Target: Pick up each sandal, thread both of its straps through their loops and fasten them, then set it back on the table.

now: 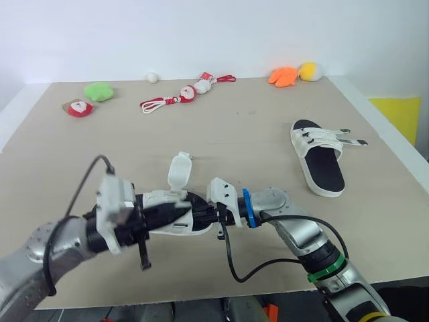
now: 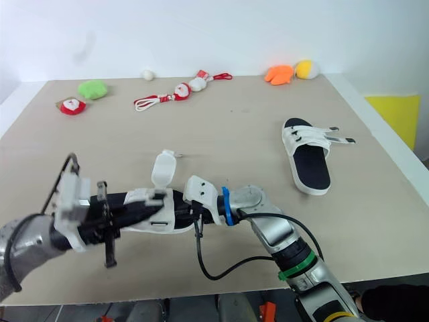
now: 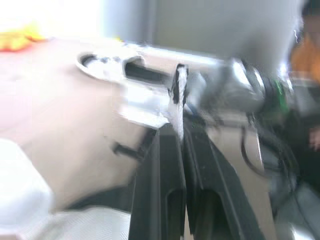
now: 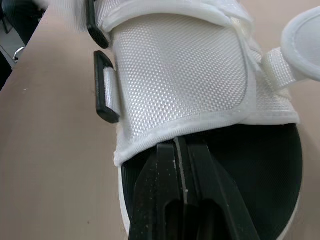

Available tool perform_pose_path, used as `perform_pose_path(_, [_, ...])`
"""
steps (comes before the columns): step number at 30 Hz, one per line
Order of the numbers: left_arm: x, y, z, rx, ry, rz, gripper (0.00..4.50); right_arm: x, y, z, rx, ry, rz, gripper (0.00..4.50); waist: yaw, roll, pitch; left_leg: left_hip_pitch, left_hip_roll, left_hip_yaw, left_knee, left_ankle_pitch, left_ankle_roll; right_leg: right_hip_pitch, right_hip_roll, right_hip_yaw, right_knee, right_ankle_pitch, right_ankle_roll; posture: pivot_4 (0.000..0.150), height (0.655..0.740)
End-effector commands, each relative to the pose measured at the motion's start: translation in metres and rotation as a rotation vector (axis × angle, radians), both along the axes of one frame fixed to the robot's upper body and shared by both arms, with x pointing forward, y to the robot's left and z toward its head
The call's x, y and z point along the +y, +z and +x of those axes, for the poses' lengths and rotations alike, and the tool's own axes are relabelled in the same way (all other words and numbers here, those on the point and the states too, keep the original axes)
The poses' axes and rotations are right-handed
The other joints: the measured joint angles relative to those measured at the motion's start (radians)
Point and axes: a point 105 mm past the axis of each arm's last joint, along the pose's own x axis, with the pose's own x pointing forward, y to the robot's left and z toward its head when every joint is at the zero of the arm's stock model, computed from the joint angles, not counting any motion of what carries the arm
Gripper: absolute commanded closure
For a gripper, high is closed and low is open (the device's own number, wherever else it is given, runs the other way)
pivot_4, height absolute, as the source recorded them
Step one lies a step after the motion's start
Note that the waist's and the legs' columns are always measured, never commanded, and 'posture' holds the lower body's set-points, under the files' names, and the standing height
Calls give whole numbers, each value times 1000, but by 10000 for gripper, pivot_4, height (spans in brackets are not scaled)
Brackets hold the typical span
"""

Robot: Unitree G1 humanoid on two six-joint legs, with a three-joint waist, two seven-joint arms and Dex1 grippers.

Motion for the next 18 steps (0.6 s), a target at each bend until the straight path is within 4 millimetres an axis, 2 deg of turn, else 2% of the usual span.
perform_pose_path(1, [7, 18, 5, 32, 31, -90, 44538, 3, 9, -1, -34, 17, 19, 45000, 0, 0, 0, 0, 0, 0, 0, 0, 0, 0, 0, 0, 0, 0, 1, 1500, 7400])
perform_pose_path(5, [17, 22, 17, 123, 81, -180, 44538, 3, 9, -1, -34, 19, 18, 45000, 1, 0, 0, -1, 0, -1, 0, 0, 0, 0, 1, 0, 0, 0, 1, 1500, 7400])
perform_pose_path(12, [34, 33, 45, 128, 201, -278, 44538, 4, 9, 0, -36, 20, 16, 45000, 1, -1, 0, -1, 0, -2, 1, 0, 0, 1, 1, 0, 0, 0, 0, 1500, 7400])
perform_pose_path(18, [38, 12, 59, 230, 214, -259, 44538, 2, 5, 1, -77, 15, -22, 45000, 2, -1, 0, -1, 0, -2, 1, 0, 0, 1, 1, 0, 0, 1, 1, 1500, 7400])
